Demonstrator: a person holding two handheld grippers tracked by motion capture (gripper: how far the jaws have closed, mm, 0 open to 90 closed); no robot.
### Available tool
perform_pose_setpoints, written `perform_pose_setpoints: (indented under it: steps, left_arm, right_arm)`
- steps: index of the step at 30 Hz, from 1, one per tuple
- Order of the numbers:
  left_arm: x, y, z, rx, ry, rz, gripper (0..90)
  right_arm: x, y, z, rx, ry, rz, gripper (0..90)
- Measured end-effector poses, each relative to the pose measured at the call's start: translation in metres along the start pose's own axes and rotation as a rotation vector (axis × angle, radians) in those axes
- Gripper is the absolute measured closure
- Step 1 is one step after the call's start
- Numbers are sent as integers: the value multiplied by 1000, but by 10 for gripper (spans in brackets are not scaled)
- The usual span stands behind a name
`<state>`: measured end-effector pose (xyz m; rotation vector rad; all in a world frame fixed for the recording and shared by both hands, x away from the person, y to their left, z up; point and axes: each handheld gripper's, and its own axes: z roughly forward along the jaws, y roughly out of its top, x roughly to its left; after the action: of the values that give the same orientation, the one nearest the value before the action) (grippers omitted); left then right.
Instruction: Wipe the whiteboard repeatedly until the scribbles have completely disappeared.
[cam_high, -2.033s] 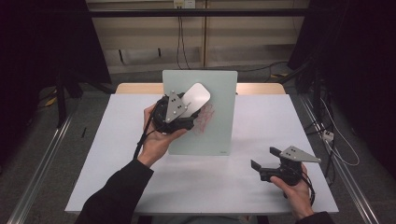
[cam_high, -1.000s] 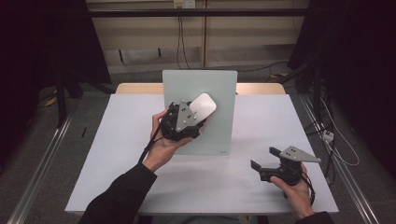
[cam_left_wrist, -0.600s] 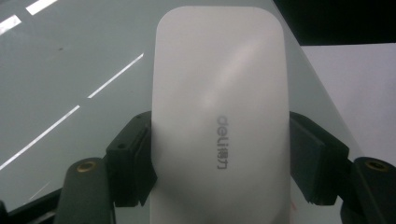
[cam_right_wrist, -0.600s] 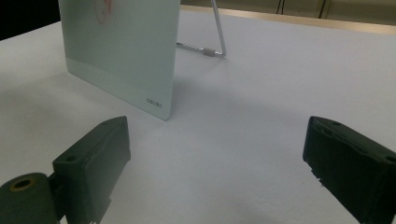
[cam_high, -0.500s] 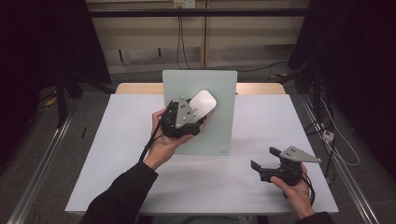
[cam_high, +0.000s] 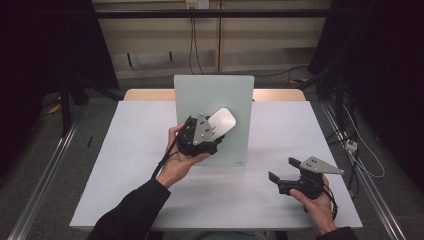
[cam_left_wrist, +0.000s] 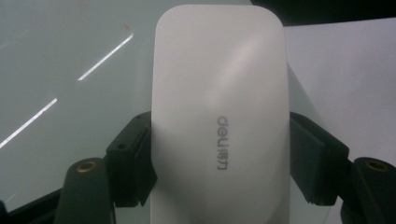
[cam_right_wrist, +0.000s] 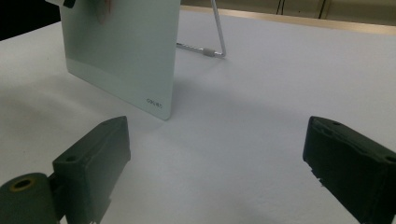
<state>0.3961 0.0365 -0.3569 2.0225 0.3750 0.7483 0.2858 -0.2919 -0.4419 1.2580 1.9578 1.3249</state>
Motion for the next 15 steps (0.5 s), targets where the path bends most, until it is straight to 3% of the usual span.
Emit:
perform_pose_setpoints:
  steps: [8, 11, 15]
  left_arm:
    - [23, 19, -8, -49, 57, -45, 310]
    - [30, 19, -10, -65, 53, -75, 310]
    - [27, 18, -9, -52, 60, -52, 310]
  right_arm:
    - [0, 0, 0, -2, 6, -3, 73]
    - [0, 0, 0, -3, 7, -5, 73]
    - [0, 0, 0, -4, 5, -3, 73]
